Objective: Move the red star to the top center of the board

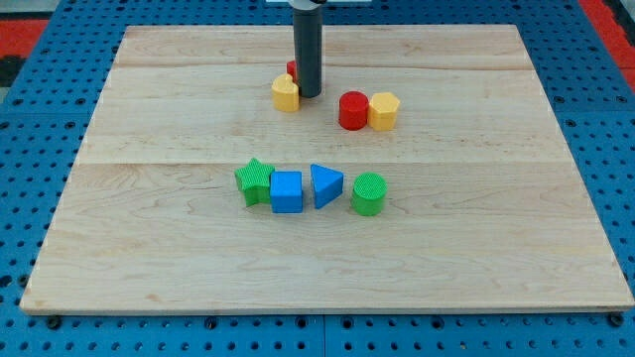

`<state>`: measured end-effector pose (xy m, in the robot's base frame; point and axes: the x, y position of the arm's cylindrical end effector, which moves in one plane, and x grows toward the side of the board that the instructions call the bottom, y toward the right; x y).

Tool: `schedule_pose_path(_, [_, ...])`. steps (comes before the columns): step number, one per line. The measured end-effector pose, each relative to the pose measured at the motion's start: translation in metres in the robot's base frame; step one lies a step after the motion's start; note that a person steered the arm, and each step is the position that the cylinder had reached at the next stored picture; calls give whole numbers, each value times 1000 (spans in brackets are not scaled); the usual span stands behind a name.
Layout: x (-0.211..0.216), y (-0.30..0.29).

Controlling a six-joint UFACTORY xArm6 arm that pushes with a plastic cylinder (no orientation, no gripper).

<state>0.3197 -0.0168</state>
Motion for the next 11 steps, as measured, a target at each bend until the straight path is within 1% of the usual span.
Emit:
schedule_pose_path(2, [-2, -9])
schedule_pose_path(3, [-2, -34])
schedule_pose_path(6, [-2, -21])
schedule_pose_path(7, [-8, -21])
schedule_pose_path(8, [-37, -21])
schedule_pose_path(9, [-55, -21])
schedule_pose_path(10, [-57, -21])
schedule_pose_path(11, [-51, -21])
